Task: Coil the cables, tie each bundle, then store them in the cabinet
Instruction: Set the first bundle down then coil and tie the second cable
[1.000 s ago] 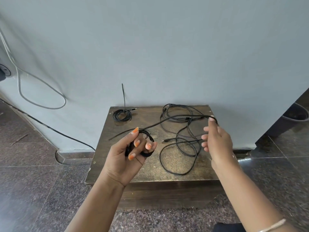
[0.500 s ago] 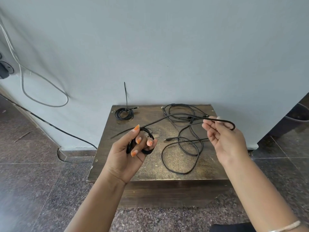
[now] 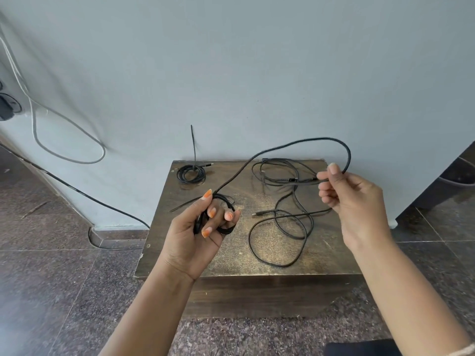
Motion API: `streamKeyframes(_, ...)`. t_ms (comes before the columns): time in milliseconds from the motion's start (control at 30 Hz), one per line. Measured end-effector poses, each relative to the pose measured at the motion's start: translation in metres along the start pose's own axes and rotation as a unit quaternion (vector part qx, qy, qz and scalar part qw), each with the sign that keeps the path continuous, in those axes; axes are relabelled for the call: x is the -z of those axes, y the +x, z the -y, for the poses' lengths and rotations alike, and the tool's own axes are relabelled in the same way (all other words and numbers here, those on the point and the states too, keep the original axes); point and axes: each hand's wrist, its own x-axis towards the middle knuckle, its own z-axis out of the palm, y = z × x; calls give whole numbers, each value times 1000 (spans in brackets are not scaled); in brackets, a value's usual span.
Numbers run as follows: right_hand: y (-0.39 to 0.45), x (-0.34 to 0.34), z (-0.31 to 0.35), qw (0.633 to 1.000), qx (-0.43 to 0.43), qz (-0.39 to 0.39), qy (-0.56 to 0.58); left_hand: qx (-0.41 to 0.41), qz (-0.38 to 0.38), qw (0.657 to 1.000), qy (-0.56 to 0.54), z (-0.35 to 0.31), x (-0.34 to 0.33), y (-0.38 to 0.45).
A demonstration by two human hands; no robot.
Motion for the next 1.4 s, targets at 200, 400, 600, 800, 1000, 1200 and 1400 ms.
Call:
streamKeyframes(200, 4, 3, 6, 968, -89, 25, 236, 8, 1, 1000, 13, 3, -2, 0)
streamKeyframes(400, 7, 8, 12, 853, -194, 114, 470, 0, -10, 1000, 19, 5, -4, 1)
streamKeyframes(600, 6, 6, 6, 861, -235, 113, 437, -9, -23, 999, 36, 7, -4, 1)
streamKeyframes(800, 0, -2, 8, 886, -240, 175, 357, -3, -19, 998, 57, 9, -5, 1)
streamKeyframes(1000, -15, 0, 29, 746, -263, 450, 414, 18, -25, 999, 24, 1, -4, -1)
streamKeyframes(1200, -18, 6, 28, 796, -226, 533, 177, 22, -22, 999, 26, -3, -5, 0)
streamKeyframes(1400, -15, 3, 6, 823, -179, 404, -357, 40, -40, 998, 14, -4, -4, 3)
